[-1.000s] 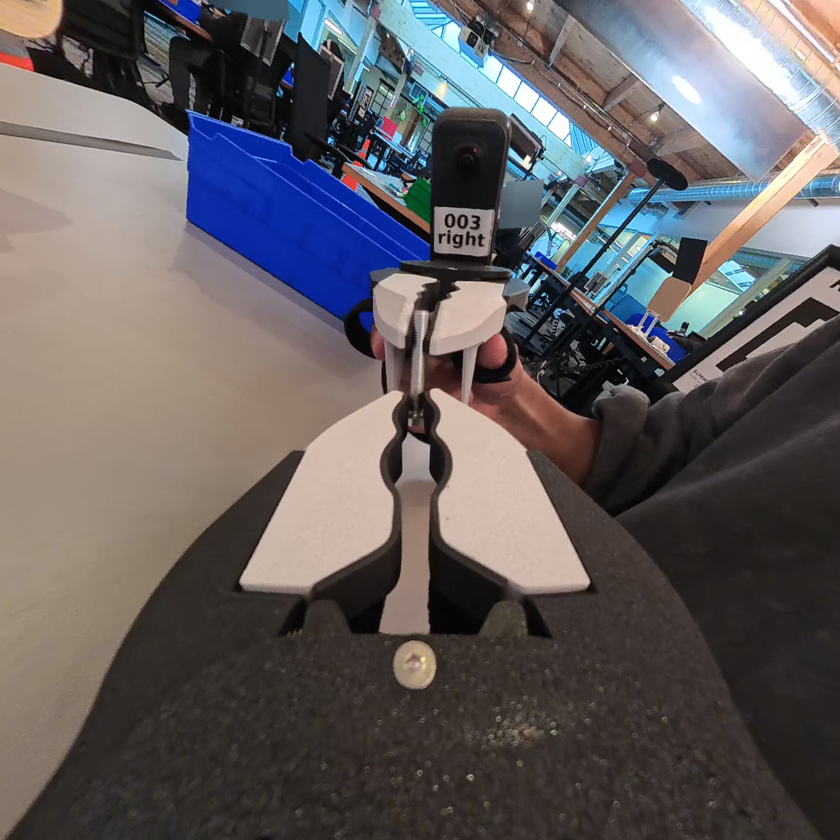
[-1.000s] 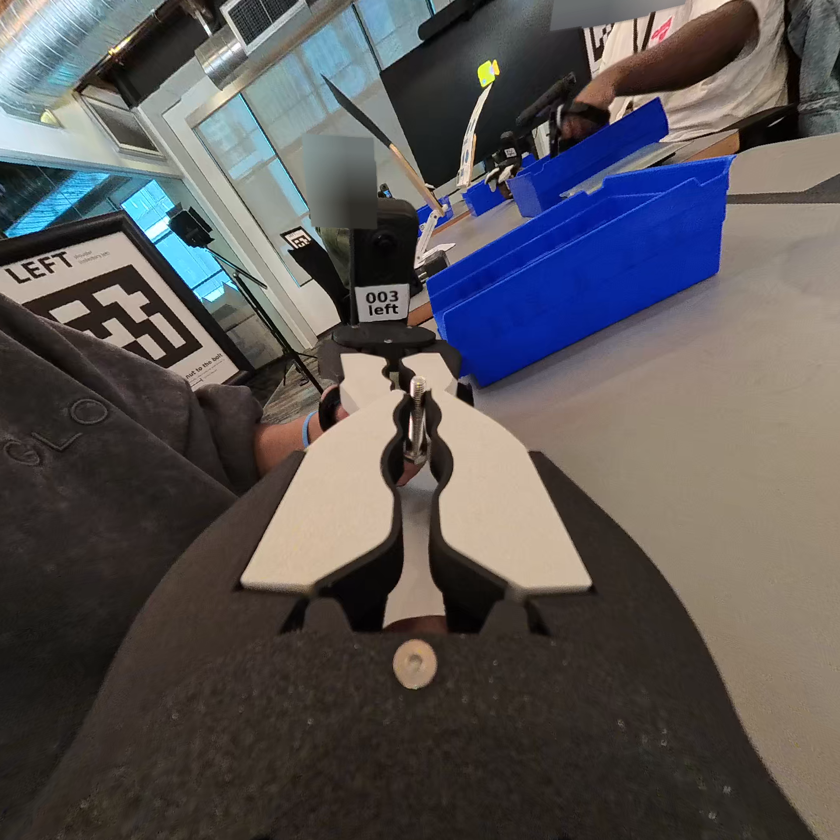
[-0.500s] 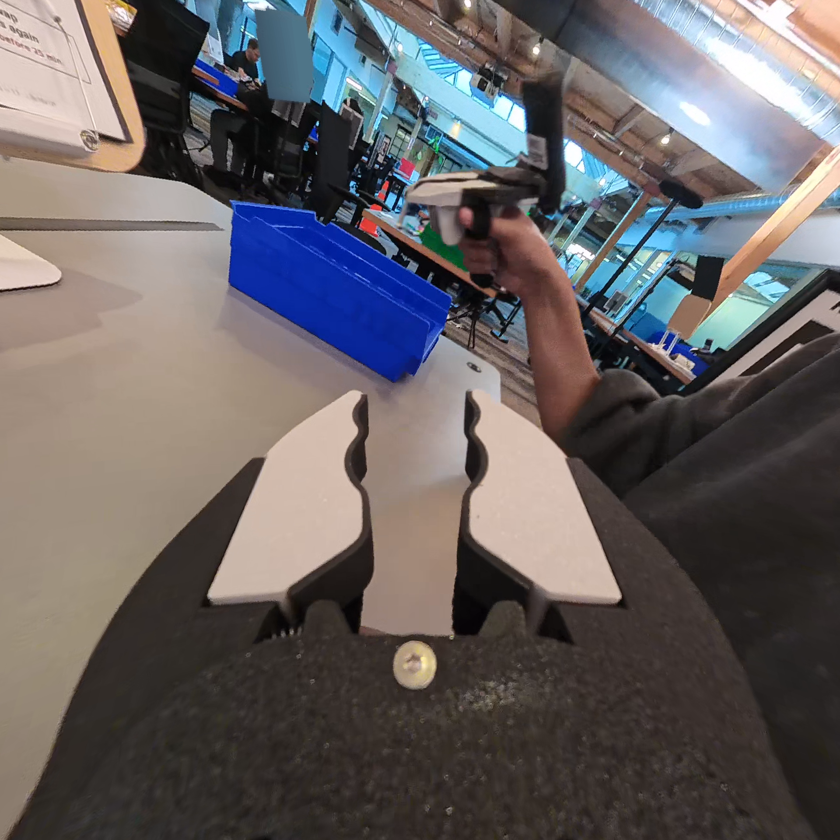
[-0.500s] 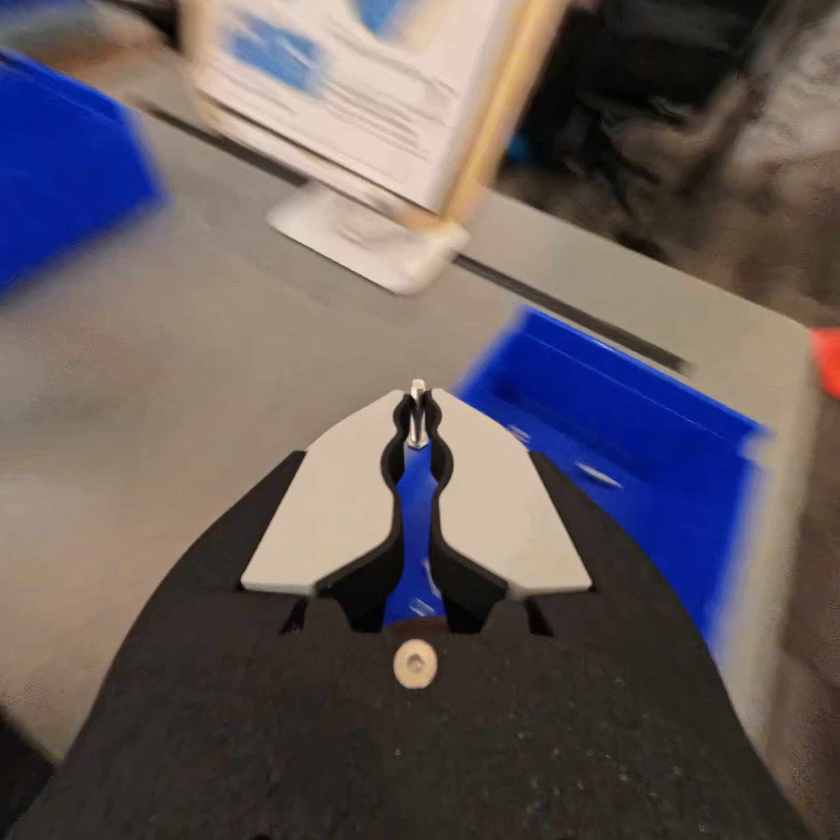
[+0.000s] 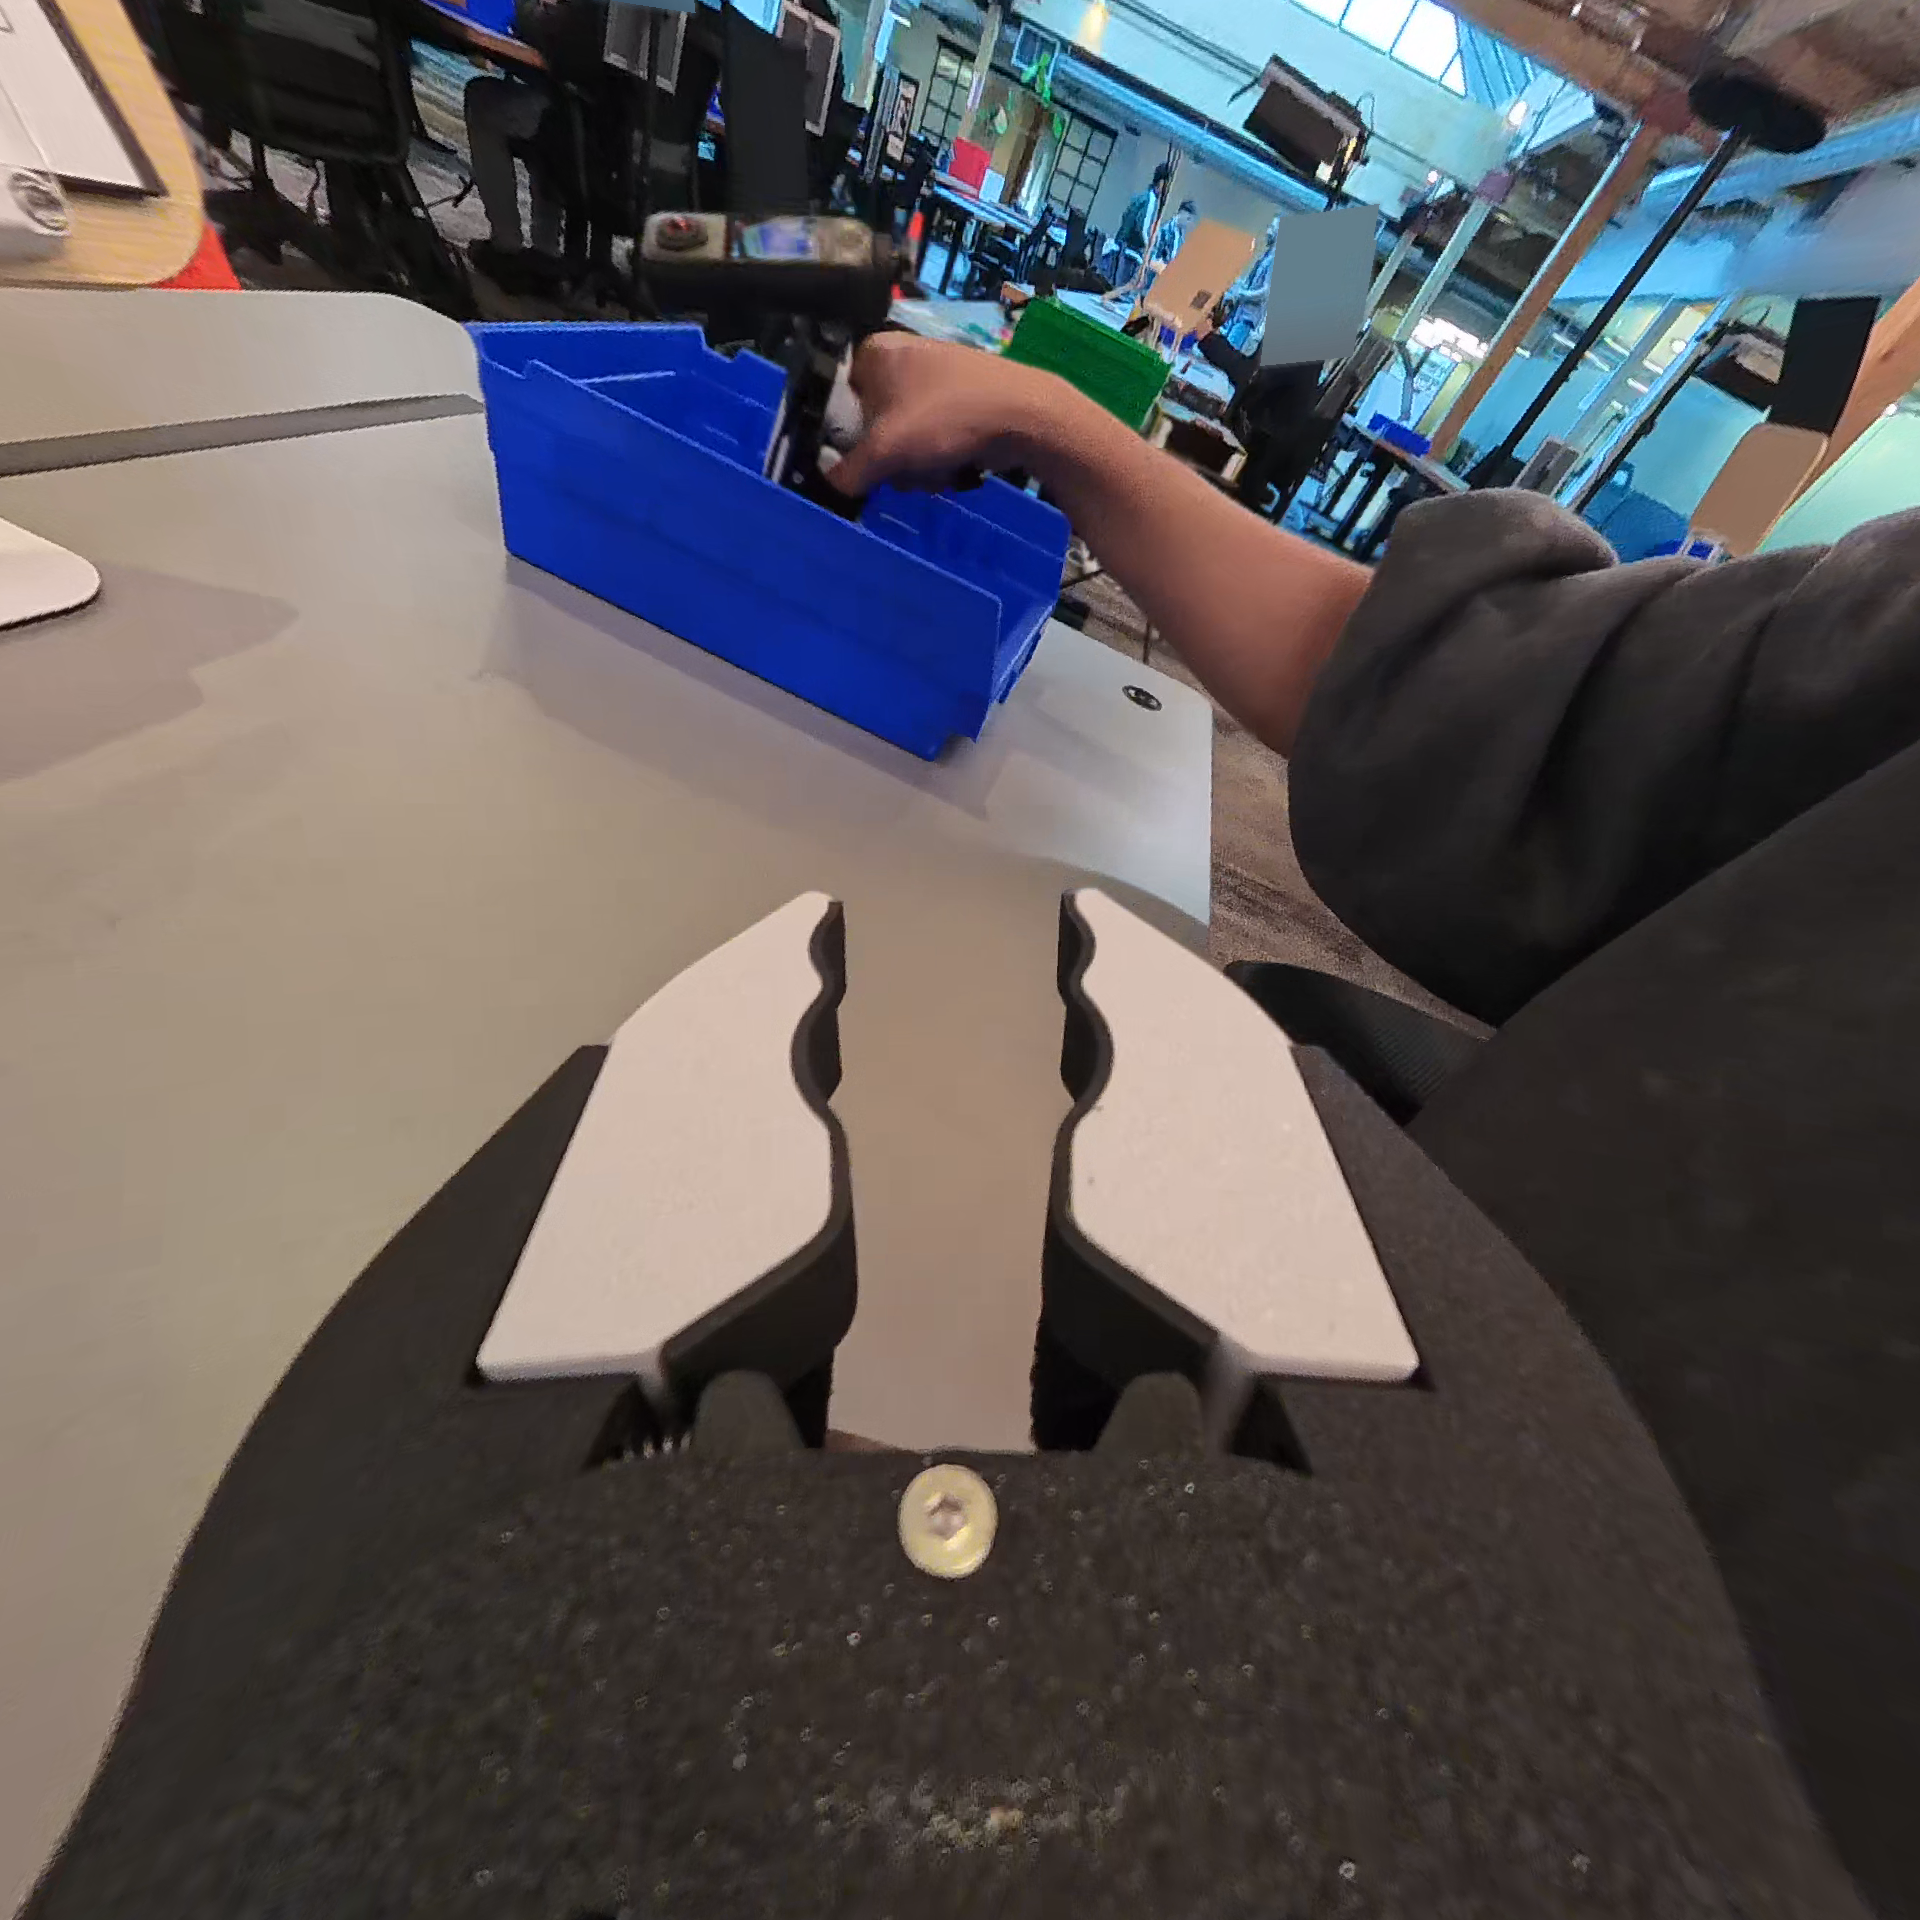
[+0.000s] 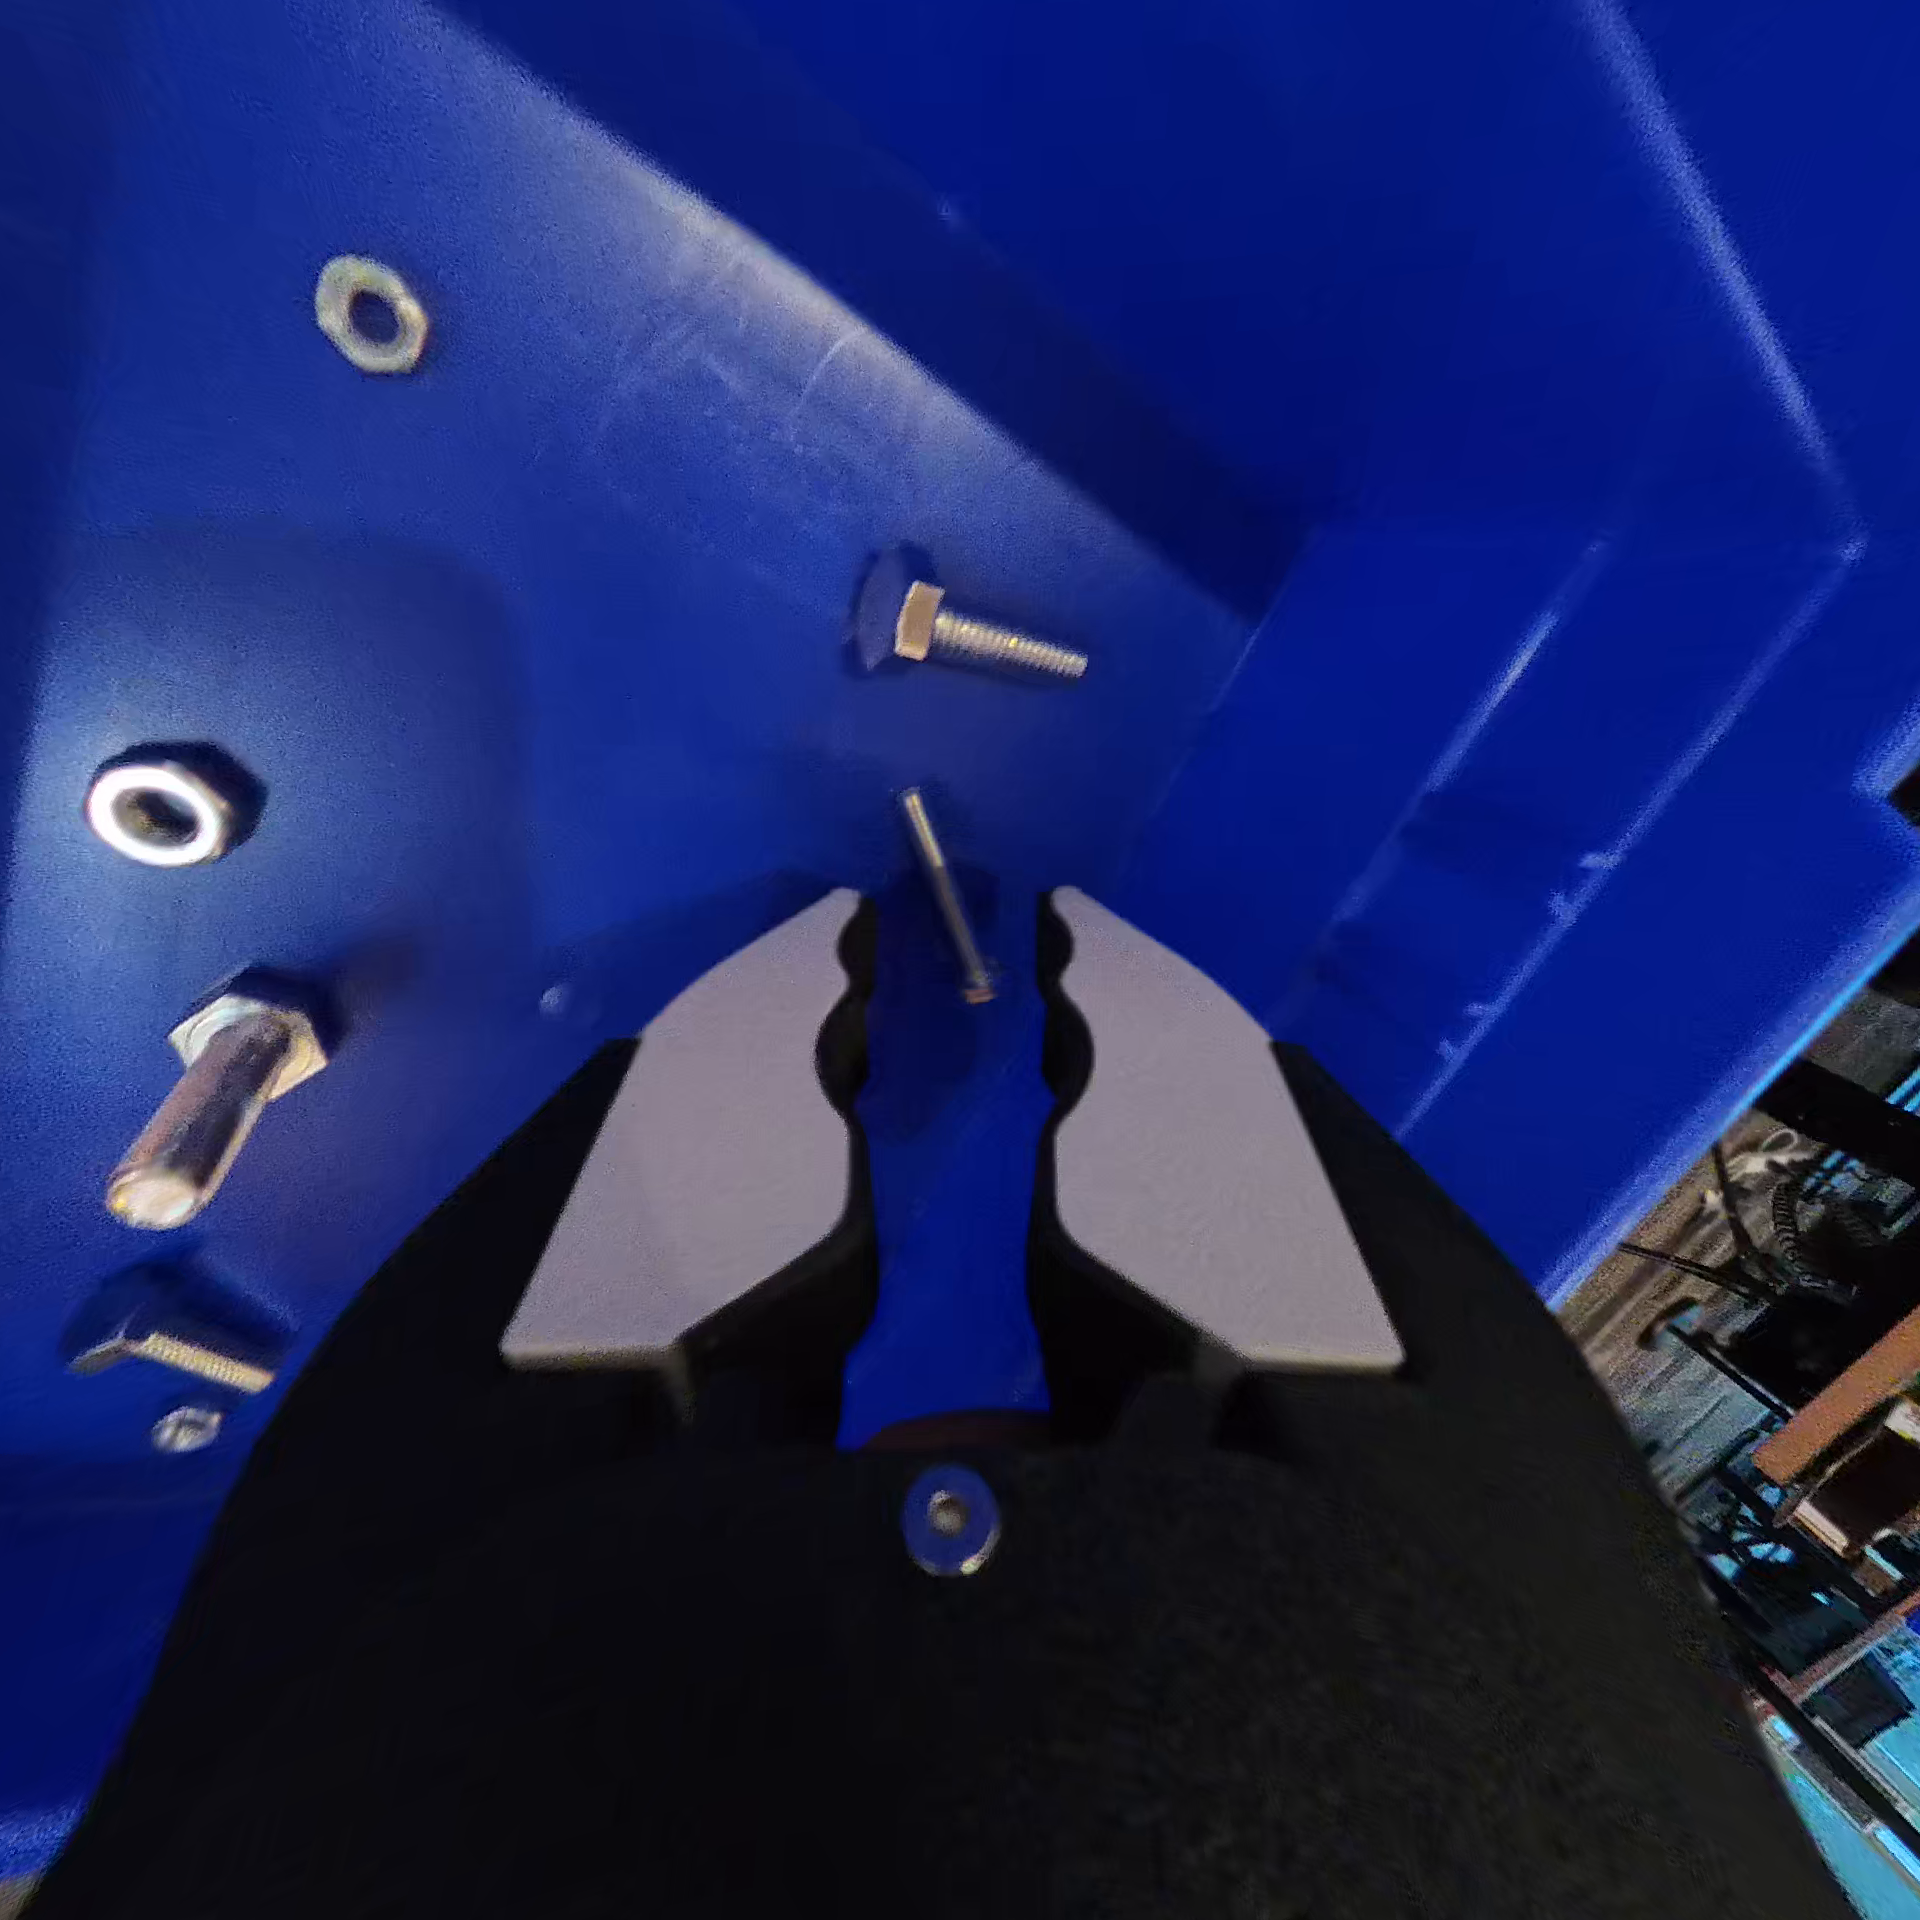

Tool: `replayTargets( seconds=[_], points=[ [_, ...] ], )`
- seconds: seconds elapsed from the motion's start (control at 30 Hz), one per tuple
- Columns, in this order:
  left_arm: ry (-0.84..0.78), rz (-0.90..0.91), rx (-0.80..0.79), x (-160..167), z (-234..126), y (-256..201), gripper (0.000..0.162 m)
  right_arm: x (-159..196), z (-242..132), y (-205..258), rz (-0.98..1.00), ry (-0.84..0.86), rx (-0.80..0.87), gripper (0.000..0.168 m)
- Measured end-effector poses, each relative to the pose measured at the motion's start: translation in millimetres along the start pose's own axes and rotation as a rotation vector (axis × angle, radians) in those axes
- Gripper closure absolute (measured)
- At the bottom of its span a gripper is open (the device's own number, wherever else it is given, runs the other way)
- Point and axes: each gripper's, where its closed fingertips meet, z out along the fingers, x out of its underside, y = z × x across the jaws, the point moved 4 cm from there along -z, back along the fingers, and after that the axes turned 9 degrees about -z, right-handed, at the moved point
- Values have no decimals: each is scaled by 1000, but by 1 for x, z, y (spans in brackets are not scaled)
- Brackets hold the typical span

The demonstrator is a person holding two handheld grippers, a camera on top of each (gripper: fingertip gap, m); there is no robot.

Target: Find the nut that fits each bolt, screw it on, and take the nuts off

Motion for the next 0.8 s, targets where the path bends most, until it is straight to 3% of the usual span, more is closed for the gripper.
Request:
replayTargets(
  seconds=[0.03, 0.13, 0.23, 0.33, 0.4, 0.5, 0.6, 0.8],
  points=[
    [4, 3, 3, 1, 1, -2, 123, -1, -2, -3, 12, -22, 20, 133],
    [7, 6, -25, 1, 3, 1, 123, -1, -52, -15, 126, -231, 94, 132],
    [1, 10, -115, 0, 1, 13, 123, -1, -153, -1, 271, -684, 110, 135],
    [-5, -10, -207, 0, -1, 28, 124, -8, -242, 63, 306, -1209, -44, 142],
    [6, -24, -254, 3, -1, 37, 124, -22, -268, 129, 229, -1456, -234, 144],
    [38, -8, -331, 8, -2, 46, 124, -55, -255, 233, 89, -1552, -530, 142],
    [76, 25, -409, 11, -4, 51, 124, -71, -225, 309, 25, -1536, -605, 143],
    [99, -17, -482, 22, -2, 62, 125, -78, -193, 347, -4, -1426, -509, 145]
  ],
)
